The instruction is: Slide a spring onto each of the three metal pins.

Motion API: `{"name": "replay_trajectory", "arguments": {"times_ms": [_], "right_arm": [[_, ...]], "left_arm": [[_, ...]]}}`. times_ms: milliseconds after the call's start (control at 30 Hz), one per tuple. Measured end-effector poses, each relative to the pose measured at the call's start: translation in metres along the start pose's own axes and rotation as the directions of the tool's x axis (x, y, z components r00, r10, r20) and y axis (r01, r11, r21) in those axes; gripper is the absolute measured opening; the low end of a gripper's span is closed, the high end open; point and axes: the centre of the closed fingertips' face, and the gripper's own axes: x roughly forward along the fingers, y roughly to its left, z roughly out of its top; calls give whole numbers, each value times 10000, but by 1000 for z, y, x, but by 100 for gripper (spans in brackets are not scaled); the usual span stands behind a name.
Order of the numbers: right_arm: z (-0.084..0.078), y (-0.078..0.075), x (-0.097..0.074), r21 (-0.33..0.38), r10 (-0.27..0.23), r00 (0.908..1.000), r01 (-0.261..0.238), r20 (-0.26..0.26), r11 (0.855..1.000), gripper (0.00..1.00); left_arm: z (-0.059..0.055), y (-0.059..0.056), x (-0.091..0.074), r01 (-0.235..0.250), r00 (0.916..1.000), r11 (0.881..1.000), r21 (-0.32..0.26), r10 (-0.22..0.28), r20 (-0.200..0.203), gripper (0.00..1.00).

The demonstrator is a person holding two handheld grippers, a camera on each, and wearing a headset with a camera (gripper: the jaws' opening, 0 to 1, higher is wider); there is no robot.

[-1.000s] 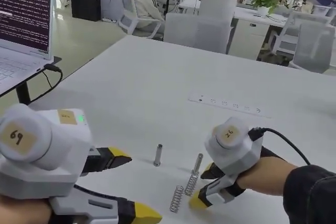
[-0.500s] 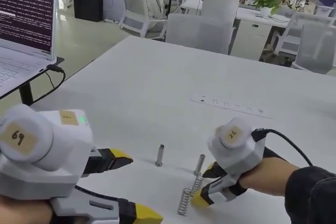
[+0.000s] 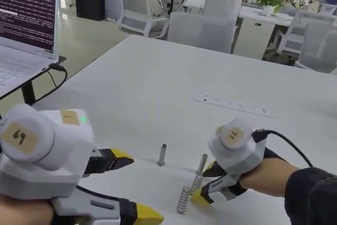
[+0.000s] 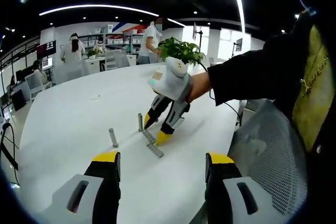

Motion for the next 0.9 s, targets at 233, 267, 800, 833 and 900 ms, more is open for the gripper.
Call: {"name": "replay_trajectory", "arguments": {"times_ms": [233,267,800,833,900], "right_arm": [[3,0,1,-23,-24,10000,24,76,10000,36],[3,0,1,-32,-31,10000,31,80,10000,36],[1,-1,2,-81,-52,10000,52,13,10000,32],[1,-1,2,-87,-55,10000,55,10,9999,31],[0,0,2,-75,-38,10000,38,-2,10000,31]], "left_arm": [[-2,1,-1,-26,10000,10000,-23,26,-28,61],[-2,1,-1,-32,10000,10000,-18,32,-28,61],[-3,1,0,-4,10000,10000,-31,4,-35,61],[-3,1,0,-8,10000,10000,-24,8,-38,61],[-3,1,0,3,10000,10000,-21,-3,-44,61]]}}
